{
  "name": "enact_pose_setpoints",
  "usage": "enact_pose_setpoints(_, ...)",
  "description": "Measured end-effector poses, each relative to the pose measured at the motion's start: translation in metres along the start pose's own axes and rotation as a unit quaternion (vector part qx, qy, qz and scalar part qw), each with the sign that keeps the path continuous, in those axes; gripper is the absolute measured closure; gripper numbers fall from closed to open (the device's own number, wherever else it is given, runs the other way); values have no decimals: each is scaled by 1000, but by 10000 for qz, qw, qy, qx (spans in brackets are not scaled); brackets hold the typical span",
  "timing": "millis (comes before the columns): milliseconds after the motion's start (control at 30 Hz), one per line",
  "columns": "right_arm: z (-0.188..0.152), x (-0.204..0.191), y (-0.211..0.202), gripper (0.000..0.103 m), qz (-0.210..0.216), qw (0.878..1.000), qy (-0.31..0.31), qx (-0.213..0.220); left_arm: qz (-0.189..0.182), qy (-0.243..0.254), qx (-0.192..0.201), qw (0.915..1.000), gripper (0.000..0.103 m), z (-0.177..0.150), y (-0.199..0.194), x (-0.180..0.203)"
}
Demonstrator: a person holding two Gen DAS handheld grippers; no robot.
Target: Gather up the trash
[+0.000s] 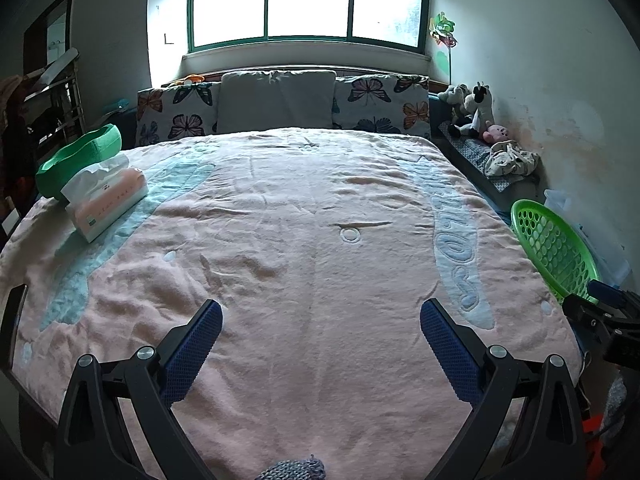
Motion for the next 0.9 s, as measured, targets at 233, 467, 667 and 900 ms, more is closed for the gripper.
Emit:
enact_pose_setpoints(233,0,-1,0,6,5,10000,-17,-10,49,-33,-18,10000,7,-2,0,-2)
enact_pose_setpoints(467,0,-3,2,6,12,10000,-12,-29,70,-55,-39,10000,7,-3,1,-3)
enact_pose_setpoints(667,-1,-3,4,6,30,10000,-7,-44,77,-64,-43,9999,7,-3,2,-4)
enact_pose_setpoints(900,-2,-5,5,6,44,10000,-13,-51,110,-64,-22,9999,7,-4,2,-5)
Point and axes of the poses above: each gripper's, at about its wrist camera, not at the fingertips, and y roughly the way its jaws point, x to its right, z to its top, the point moved 7 cm from there along y, roughly the way its jaws point, and after that the axes turned 5 degrees about -z, right-handed, at the moved point
